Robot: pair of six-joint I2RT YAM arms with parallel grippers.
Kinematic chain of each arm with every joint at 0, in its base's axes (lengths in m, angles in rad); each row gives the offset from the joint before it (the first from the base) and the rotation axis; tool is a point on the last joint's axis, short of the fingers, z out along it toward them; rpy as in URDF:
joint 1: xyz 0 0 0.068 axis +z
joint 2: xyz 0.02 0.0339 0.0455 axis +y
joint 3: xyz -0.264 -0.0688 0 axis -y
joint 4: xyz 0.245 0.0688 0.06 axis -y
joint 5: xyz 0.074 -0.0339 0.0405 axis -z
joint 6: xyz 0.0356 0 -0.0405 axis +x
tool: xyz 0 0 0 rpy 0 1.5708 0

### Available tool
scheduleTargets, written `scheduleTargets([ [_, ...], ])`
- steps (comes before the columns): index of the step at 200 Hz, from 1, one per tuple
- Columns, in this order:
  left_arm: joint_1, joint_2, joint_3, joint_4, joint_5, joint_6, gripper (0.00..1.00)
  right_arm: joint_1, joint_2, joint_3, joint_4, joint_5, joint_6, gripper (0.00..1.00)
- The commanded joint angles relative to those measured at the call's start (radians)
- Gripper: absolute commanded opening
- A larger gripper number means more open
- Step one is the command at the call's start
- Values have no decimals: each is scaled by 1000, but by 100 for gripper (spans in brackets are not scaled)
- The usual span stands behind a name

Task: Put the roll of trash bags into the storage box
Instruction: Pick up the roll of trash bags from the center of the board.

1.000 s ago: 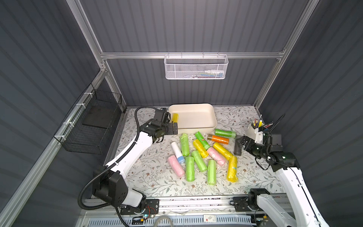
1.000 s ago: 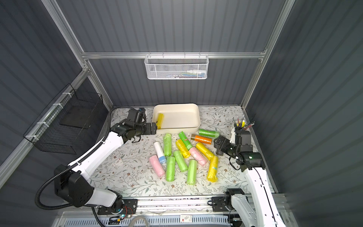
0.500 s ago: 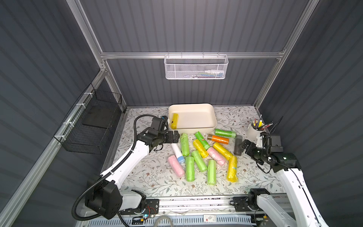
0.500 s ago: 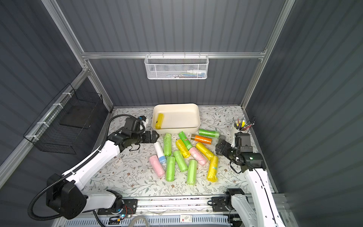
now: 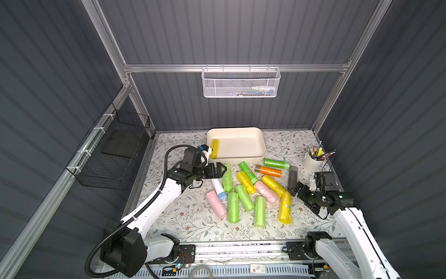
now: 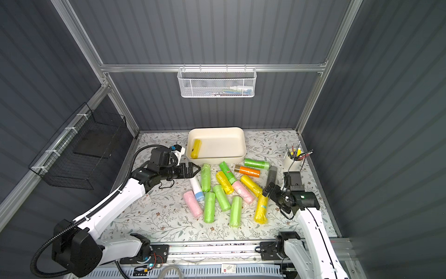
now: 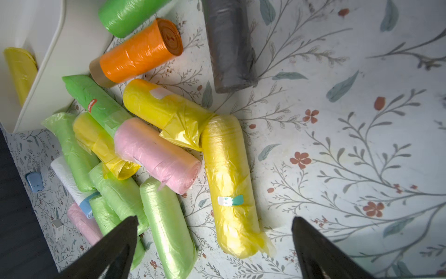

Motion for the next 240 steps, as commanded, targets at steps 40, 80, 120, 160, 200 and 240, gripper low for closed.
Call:
scheduleTargets([
  [40, -4, -10, -35, 43, 79, -44, 100, 10, 10, -81, 72, -77, 30, 92],
  [80, -4, -6, -30, 39, 78, -39, 100, 36, 21, -125, 106, -79, 49, 86],
  [120, -4, 4, -29, 34, 73, -44, 100, 96, 53, -136, 147, -60, 65, 78],
  [160, -5, 15, -30, 36, 84, -51, 100, 142, 102, -124, 152, -12, 75, 75],
  [200, -4, 12, -30, 29, 72, -48, 100, 167, 130, -123, 164, 17, 75, 71],
  [240, -4, 21, -31, 23, 69, -45, 100, 191, 155, -123, 160, 63, 75, 69],
])
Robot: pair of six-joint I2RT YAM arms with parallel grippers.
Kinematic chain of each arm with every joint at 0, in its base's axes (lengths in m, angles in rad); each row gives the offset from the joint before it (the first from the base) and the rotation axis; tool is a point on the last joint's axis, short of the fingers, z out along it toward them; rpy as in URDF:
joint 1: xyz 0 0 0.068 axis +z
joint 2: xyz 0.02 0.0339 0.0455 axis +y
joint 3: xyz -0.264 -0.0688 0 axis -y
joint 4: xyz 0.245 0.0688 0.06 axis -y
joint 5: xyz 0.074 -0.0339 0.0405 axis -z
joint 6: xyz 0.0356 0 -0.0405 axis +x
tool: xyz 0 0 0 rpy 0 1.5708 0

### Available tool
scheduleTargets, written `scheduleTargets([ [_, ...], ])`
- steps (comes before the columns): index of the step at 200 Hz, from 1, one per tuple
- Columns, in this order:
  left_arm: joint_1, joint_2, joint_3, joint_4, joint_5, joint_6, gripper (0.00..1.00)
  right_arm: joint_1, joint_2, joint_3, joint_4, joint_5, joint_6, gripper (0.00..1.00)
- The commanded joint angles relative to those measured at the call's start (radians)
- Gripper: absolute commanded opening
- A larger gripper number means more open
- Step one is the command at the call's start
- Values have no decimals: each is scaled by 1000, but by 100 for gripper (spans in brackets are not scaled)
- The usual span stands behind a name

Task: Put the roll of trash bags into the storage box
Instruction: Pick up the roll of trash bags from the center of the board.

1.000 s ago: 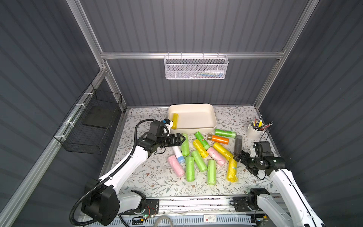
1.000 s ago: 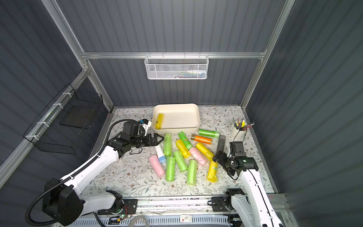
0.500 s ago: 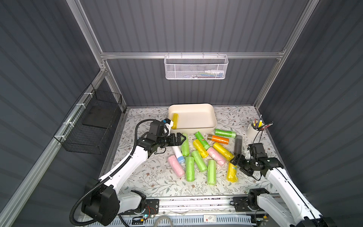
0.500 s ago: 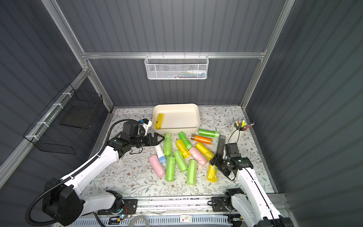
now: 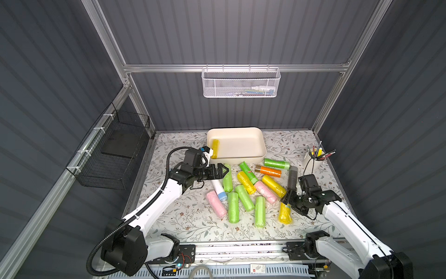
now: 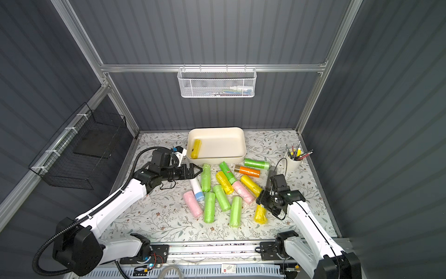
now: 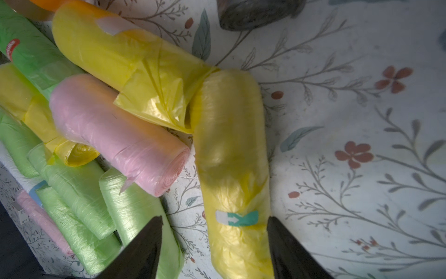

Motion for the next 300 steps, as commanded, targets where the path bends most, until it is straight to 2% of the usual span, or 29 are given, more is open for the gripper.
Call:
scheduleTargets([
  [1, -4, 10, -4, -15, 9, -3, 100, 13, 18, 7, 2, 46, 4, 69],
  [119, -4, 12, -8, -21, -4, -9, 100, 53, 131, -2, 61, 71, -14, 64],
  [300, -4, 52, 2, -15, 2, -10, 100, 78, 210, -20, 80, 132, -14, 60],
])
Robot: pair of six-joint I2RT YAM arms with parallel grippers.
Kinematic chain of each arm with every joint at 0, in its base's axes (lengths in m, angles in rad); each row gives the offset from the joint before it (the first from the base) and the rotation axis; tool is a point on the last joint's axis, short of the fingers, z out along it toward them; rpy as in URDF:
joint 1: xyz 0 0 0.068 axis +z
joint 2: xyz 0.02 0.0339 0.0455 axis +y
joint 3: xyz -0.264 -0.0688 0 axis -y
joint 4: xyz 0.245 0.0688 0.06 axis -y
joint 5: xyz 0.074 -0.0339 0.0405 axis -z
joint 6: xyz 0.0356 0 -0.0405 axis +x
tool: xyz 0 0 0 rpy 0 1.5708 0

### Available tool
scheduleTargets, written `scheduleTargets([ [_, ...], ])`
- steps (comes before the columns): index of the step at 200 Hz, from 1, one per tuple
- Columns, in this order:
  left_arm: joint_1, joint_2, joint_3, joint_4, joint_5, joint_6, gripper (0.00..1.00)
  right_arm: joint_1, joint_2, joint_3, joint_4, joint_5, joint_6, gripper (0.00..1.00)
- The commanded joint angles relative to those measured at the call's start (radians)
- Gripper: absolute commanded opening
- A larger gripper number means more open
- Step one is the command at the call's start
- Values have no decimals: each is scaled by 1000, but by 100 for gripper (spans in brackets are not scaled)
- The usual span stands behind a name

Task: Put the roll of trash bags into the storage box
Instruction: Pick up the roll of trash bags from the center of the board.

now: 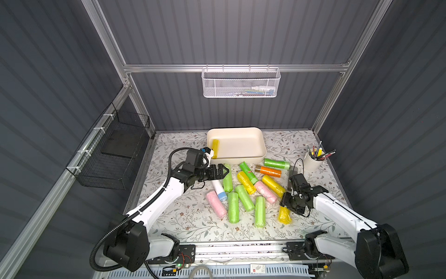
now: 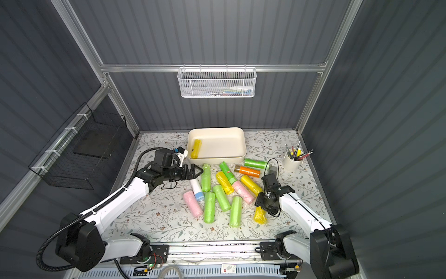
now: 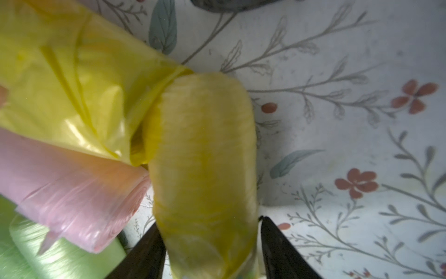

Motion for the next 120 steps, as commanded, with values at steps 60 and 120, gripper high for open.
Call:
scheduleTargets([
  [60, -4, 9, -4, -15, 0, -7, 100, 4, 9, -9, 8, 12, -4, 52],
  [120, -4, 10, -16, 2, -2, -6, 100, 5, -49, -20, 45, -26, 2, 47],
])
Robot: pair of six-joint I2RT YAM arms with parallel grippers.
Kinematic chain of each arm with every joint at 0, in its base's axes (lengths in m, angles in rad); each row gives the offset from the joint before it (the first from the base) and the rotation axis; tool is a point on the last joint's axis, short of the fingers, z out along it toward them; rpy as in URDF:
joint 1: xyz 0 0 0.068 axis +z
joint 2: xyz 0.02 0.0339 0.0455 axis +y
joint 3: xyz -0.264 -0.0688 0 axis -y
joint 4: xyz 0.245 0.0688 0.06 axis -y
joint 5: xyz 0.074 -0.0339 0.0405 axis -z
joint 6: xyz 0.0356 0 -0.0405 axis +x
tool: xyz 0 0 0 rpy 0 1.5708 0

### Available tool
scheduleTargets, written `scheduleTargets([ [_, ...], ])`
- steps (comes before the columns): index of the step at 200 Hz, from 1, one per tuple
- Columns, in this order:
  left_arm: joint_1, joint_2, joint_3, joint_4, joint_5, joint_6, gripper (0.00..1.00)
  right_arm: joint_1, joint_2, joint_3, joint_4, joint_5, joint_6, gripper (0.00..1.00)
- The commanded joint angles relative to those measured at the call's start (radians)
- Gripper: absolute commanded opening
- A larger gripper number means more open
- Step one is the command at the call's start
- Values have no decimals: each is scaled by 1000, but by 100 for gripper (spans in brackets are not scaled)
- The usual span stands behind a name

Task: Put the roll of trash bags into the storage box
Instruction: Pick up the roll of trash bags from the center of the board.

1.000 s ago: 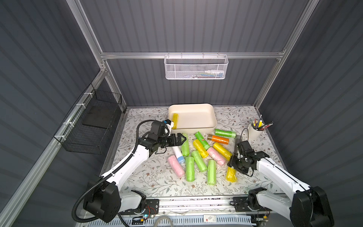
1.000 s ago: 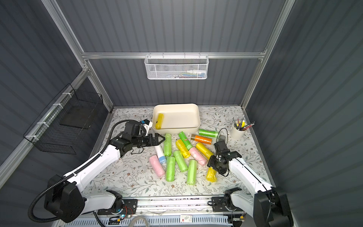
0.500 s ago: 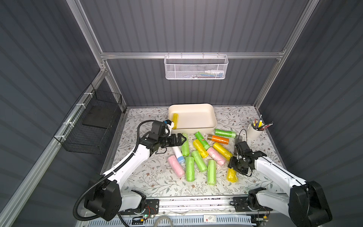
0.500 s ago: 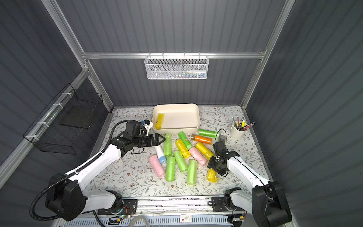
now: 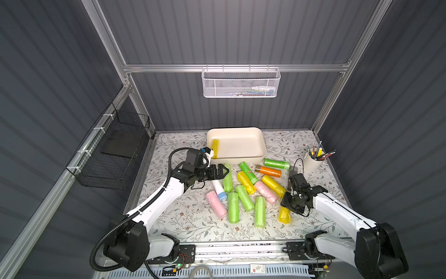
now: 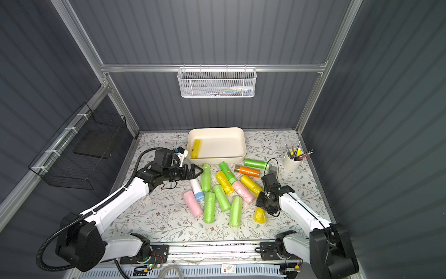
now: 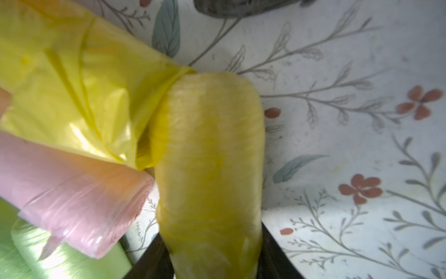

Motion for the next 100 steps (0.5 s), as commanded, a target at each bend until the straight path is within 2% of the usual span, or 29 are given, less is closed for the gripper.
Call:
scheduleTargets([
  [1, -4, 11, -16, 2, -2, -3, 100, 4, -47, -13, 23, -20, 2, 47],
  [50, -4, 12, -16, 4, 0, -8, 100, 4, -176, -13, 30, -41, 19, 47],
  [100, -4, 7, -27, 11, 1, -15, 100, 4, -221, 9, 37, -114, 26, 46],
])
